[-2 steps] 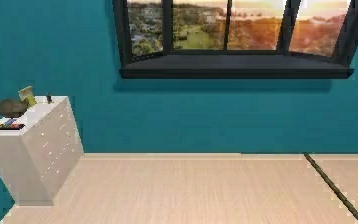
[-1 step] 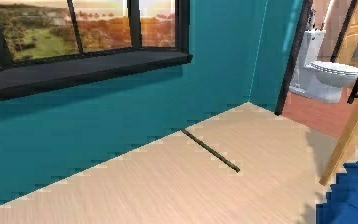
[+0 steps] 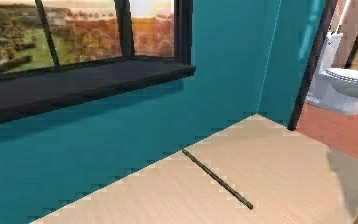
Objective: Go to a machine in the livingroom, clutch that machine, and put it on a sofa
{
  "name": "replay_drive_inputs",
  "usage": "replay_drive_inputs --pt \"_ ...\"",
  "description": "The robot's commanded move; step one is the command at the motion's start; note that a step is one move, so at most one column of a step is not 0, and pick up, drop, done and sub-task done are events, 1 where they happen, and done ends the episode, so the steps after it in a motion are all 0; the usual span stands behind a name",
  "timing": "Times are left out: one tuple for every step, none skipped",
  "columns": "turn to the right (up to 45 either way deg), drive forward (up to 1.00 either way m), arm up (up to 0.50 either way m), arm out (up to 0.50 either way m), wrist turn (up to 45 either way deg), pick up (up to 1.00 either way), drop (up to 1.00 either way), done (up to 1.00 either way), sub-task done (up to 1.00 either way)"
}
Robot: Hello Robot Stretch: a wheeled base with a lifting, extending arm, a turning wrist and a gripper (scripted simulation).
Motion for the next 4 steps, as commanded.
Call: replay_drive_inputs --pt "42.0 0.00 0.00 0.00 0.0 0.00 0.00 0.00 0.00" --pt "0.0 1.00 0.00 0.00 0.0 0.00 0.00 0.00 0.00" --pt "0.0 0.50 0.00 0.00 0.0 0.00 0.00 0.00 0.00" --pt "15.0 0.00 0.00 0.00 0.0 0.00 0.00 0.00 0.00"
